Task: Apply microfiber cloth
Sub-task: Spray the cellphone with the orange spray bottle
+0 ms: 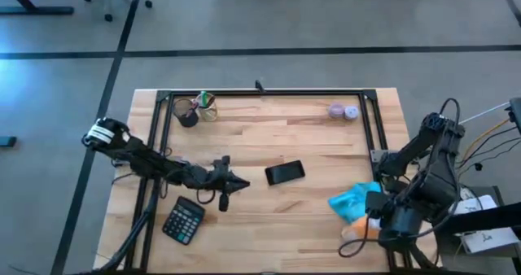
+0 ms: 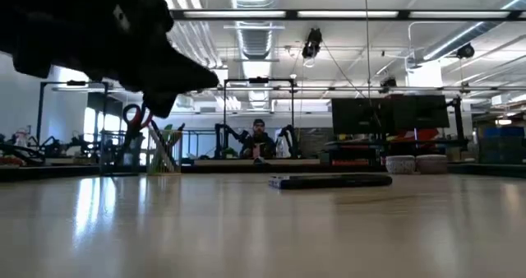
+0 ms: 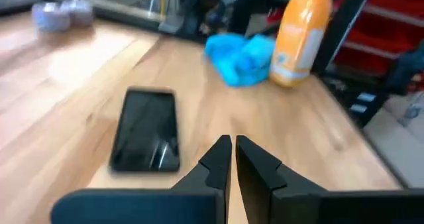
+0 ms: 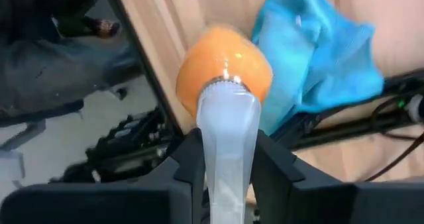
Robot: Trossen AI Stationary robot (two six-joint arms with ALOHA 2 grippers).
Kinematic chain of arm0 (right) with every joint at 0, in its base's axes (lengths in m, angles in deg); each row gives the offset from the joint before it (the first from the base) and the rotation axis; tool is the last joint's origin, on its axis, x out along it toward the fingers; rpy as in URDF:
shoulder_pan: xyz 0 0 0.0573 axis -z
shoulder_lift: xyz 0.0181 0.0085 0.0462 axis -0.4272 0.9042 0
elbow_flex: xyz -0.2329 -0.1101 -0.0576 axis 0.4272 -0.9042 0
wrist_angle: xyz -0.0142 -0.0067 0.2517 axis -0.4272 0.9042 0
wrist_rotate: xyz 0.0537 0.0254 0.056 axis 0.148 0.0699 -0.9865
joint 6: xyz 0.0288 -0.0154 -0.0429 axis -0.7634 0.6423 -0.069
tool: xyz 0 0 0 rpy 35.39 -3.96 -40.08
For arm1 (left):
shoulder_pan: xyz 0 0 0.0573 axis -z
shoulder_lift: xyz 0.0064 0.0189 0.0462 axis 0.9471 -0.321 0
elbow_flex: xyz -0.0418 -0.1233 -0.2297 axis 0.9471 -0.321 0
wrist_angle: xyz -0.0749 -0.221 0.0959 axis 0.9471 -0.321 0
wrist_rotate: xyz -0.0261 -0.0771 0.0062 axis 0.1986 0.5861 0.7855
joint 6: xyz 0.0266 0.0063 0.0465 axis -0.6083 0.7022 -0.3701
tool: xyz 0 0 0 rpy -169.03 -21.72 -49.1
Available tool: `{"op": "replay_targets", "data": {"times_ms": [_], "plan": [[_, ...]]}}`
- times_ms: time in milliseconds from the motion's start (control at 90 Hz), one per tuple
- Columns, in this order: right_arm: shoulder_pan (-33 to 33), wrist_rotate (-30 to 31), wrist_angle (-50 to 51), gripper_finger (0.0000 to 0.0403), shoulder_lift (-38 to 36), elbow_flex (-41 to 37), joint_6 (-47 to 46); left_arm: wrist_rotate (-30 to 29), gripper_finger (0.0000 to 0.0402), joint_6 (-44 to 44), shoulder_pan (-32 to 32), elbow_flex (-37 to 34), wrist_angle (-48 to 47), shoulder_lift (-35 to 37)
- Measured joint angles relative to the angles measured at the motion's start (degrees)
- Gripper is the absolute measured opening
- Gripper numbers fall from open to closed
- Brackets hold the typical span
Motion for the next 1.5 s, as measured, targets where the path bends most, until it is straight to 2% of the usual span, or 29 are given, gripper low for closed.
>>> {"op": "replay_targets", "data": {"times_ms": [144,344,733,1044,1222,1322,1422,1500], "plan": [[4.4,4.0,-0.2,0.0071,-0.2,2.8,5.8,-6.4,0.0007,-0.9,-0.1,0.0,-0.9,0.0],[12.0,11.0,-0.4,0.0068,-0.2,5.8,17.5,-2.7,0.0007,1.9,-1.3,0.8,-1.6,1.4],[34.2,9.2,-0.3,0.0067,0.1,5.6,49.8,-1.6,0.0007,1.1,-4.4,4.7,-11.3,2.3],[53.8,9.6,-2.6,0.0066,2.1,5.4,69.3,-1.5,0.0007,-7.1,-10.7,10.0,-11.9,1.8],[62.1,9.5,-8.1,0.0065,6.9,5.4,79.8,1.8,0.0007,-11.4,-13.6,11.8,-12.0,1.5],[64.5,9.8,-11.2,0.0066,10.5,6.0,85.7,6.6,0.0012,-10.5,-16.5,11.9,-12.8,1.5],[65.6,9.0,-11.9,0.0069,13.7,8.6,88.5,11.8,0.0033,-9.5,-19.8,11.9,-15.7,1.5],[65.6,8.3,-12.1,0.0068,16.2,11.3,90.5,13.4,0.0060,-9.9,-22.0,11.8,-17.5,1.5]]}}
